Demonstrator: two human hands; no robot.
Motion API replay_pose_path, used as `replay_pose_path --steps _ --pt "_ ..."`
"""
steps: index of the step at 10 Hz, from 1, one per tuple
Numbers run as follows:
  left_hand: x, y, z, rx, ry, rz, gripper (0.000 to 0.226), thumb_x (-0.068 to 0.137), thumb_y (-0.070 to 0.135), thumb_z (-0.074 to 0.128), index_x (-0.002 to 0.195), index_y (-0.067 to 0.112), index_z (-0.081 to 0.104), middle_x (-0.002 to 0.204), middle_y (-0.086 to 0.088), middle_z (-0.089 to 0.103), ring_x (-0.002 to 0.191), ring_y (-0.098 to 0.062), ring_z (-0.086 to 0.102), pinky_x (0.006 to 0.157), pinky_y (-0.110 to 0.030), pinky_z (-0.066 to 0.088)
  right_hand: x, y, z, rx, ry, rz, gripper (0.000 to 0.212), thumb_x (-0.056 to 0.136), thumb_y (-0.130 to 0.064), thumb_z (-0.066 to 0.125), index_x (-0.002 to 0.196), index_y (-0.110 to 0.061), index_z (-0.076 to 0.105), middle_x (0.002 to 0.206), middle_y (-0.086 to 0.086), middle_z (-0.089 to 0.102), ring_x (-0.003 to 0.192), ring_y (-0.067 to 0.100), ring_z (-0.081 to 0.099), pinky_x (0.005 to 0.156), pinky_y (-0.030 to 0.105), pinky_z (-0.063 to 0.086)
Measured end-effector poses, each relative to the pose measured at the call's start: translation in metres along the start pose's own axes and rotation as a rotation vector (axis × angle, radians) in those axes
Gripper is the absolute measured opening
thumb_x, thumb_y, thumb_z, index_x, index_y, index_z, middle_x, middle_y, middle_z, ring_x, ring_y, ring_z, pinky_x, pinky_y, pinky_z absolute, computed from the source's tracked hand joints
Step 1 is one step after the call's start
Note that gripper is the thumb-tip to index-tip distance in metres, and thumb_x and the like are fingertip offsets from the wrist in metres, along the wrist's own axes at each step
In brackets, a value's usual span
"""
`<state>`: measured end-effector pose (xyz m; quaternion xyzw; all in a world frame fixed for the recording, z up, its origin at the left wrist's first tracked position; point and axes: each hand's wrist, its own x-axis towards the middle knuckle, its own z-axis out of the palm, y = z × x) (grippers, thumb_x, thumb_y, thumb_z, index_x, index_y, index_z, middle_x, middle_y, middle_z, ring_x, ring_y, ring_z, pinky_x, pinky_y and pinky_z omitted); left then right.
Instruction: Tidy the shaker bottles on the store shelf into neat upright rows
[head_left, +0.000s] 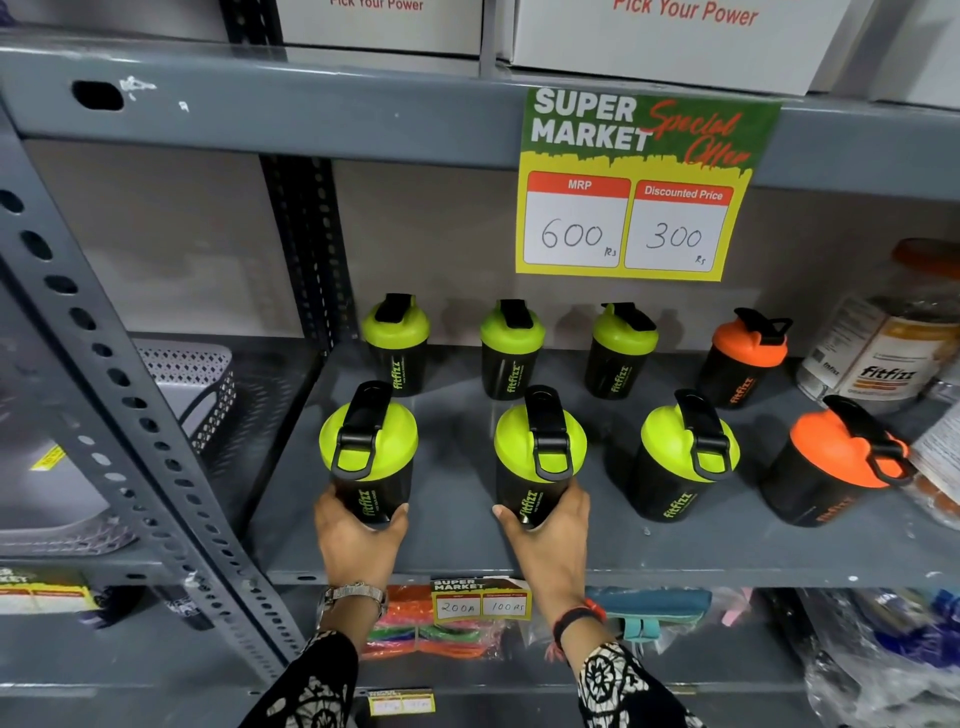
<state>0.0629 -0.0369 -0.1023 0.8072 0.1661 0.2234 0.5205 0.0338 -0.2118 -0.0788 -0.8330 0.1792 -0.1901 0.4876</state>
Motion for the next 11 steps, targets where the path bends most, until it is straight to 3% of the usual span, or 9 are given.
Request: replay_pose_path --steps 4,7,8,9,10,11 --pt "-0.004 0.005 -0.003 0.034 -0.009 0.007 0.07 0.057 0.004 0.085 0.113 -0.011 0.045 0.109 -0.029 0.052 0.1 -0.043 0.052 0.086 -0.052 0.046 -0.002 0.0 -0.002 -0.011 -0.013 -0.001 0.068 0.064 -0.021 0.082 0.119 -0.003 0.045 0.116 0.013 0.049 0.108 0.026 0.052 0.086 0.027 0.044" --pt "-0.004 0.004 -0.003 0.03 -0.016 0.0 0.07 0.058 0.003 0.084 0.114 -0.01 0.044 0.11 -0.03 0.051 0.1 -0.043 0.052 0.086 -0.052 0.046 -0.003 0.0 -0.001 -0.008 -0.026 0.003 0.074 0.064 -0.021 0.083 0.123 -0.005 0.042 0.12 0.013 0.047 0.113 0.028 0.05 0.092 0.031 0.045" --pt "-0.006 0.007 -0.007 0.024 -0.033 0.014 0.074 0.057 0.003 0.085 0.117 -0.011 0.044 0.112 -0.03 0.051 0.104 -0.043 0.05 0.088 -0.051 0.044 -0.007 -0.001 -0.006 0.0 -0.046 0.012 0.093 0.063 -0.024 0.083 0.136 -0.004 0.029 0.133 0.014 0.039 0.126 0.027 0.04 0.105 0.039 0.039" --pt "-0.016 0.004 -0.015 0.031 -0.074 0.086 0.086 0.057 0.007 0.086 0.126 -0.01 0.036 0.125 -0.033 0.044 0.117 -0.045 0.04 0.098 -0.055 0.034 -0.022 0.002 -0.013 -0.005 -0.055 -0.026 0.093 0.073 -0.03 0.075 0.142 -0.005 0.017 0.147 0.013 0.025 0.137 0.027 0.025 0.111 0.037 0.028" --pt "-0.031 0.007 -0.026 0.072 -0.04 0.177 0.089 0.067 0.018 0.081 0.131 -0.013 0.028 0.132 -0.037 0.035 0.123 -0.046 0.031 0.101 -0.053 0.027 -0.033 0.002 -0.024 -0.015 -0.048 -0.086 0.081 0.082 -0.03 0.064 0.142 -0.006 0.016 0.15 0.013 0.02 0.138 0.027 0.025 0.109 0.035 0.029" --pt "-0.052 0.018 -0.041 0.124 0.013 0.338 0.087 0.082 0.053 0.055 0.132 -0.012 0.024 0.137 -0.036 0.03 0.127 -0.04 0.027 0.097 -0.052 0.026 -0.043 -0.007 -0.042 0.031 -0.014 -0.173 0.066 0.089 -0.03 0.054 0.141 -0.008 0.021 0.148 0.013 0.024 0.135 0.025 0.031 0.109 0.039 0.033"
